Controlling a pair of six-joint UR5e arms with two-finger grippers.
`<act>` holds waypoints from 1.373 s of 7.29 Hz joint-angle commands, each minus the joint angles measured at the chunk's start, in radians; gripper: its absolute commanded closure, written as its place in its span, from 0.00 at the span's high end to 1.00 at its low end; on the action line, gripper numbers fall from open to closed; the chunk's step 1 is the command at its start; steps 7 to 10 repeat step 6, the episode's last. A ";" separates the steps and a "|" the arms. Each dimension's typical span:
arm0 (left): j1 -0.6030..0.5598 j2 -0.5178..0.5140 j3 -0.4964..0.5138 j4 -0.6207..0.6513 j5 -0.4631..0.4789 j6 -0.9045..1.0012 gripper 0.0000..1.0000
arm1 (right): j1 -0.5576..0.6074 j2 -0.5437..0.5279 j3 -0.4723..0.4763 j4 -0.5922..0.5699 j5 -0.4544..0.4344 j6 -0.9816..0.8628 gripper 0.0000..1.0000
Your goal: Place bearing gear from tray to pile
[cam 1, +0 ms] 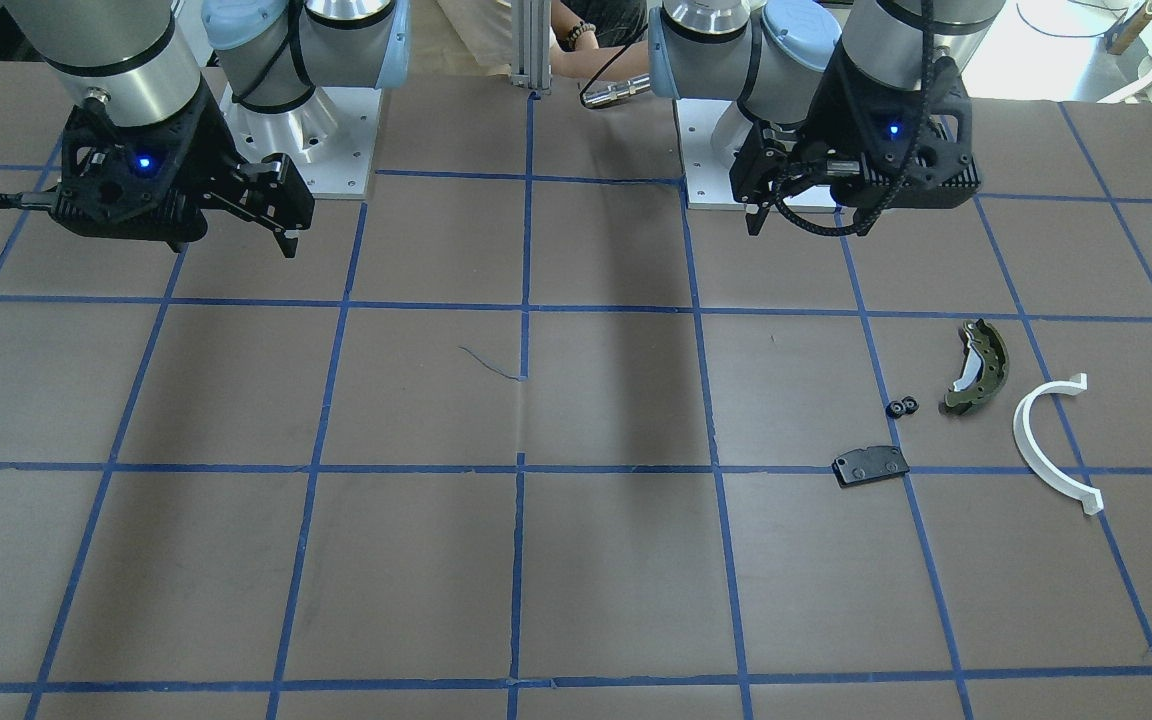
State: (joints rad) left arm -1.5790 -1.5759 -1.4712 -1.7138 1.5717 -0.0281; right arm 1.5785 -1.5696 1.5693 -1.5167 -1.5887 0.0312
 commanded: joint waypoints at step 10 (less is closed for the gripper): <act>0.010 -0.003 -0.003 0.007 -0.004 0.060 1.00 | 0.000 -0.001 0.000 -0.002 -0.001 0.001 1.00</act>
